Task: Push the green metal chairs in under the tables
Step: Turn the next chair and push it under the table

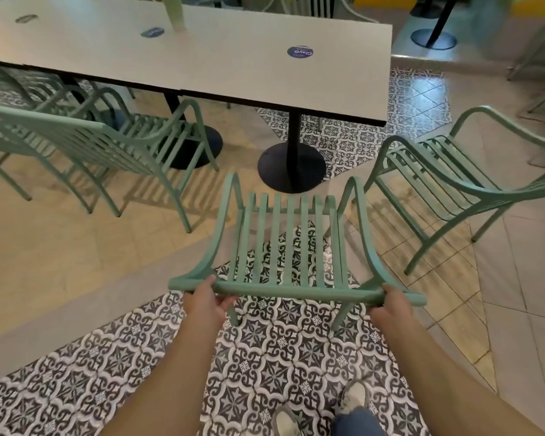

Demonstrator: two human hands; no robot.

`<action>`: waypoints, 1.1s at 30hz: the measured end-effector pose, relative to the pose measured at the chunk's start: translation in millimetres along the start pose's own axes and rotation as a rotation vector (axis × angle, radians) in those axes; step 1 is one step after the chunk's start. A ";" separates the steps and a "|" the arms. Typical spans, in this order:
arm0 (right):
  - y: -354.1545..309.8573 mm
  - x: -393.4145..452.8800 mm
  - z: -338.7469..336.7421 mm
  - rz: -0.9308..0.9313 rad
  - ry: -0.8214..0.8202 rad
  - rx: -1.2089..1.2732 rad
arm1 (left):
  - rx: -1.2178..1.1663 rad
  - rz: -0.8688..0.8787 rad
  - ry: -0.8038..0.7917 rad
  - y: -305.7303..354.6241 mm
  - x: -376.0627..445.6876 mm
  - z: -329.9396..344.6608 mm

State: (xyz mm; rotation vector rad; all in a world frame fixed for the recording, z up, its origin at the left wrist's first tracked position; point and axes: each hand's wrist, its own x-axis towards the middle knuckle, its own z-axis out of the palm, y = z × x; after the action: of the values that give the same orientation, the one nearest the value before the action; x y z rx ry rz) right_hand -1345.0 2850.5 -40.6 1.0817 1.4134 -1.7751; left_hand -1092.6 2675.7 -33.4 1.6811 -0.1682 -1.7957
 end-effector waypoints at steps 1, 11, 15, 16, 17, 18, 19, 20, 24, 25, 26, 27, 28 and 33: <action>0.9 1.0 3.6 -0.018 0.014 -0.009 | 0.000 0.003 0.002 1.6 2.5 2.3; -2.9 14.6 61.3 -0.105 0.046 -0.200 | 0.021 0.087 0.031 41.9 51.5 42.3; -0.4 19.6 100.7 -0.079 0.018 -0.214 | 0.039 0.114 0.064 70.0 75.2 70.7; -0.1 19.9 111.3 -0.073 0.008 -0.210 | 0.047 0.117 0.066 78.7 81.3 78.1; -0.2 20.5 122.1 -0.074 0.009 -0.207 | 0.051 0.114 0.068 86.7 87.2 85.8; -0.5 21.0 135.2 -0.077 0.017 -0.201 | 0.056 0.117 0.068 96.1 94.5 93.6; -0.9 21.3 144.8 -0.081 0.028 -0.193 | 0.063 0.123 0.070 102.7 98.9 99.1; -1.9 20.4 156.3 -0.075 0.019 -0.174 | 0.064 0.120 0.065 110.5 104.3 105.1; -4.1 20.4 198.8 -0.022 -0.049 -0.097 | 0.077 0.127 0.039 137.8 128.4 130.6; -3.3 21.0 206.6 -0.014 -0.061 -0.094 | 0.075 0.129 0.035 143.3 134.0 135.4; -2.9 21.5 214.3 -0.009 -0.070 -0.101 | 0.079 0.131 0.034 149.0 141.3 139.6; -1.0 21.9 221.8 -0.002 -0.075 -0.110 | 0.086 0.137 0.034 155.4 147.0 142.7; 0.6 21.6 228.1 0.004 -0.073 -0.115 | 0.090 0.143 0.035 161.1 150.5 145.6; 12.9 23.9 259.3 -0.006 -0.023 -0.136 | 0.101 0.135 0.015 191.5 171.1 159.7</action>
State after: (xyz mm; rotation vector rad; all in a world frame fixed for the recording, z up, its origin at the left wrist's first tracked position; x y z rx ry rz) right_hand -1402.2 2596.1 -43.5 0.9843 1.5013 -1.6645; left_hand -1160.9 2381.8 -52.5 1.7103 -0.3625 -1.6988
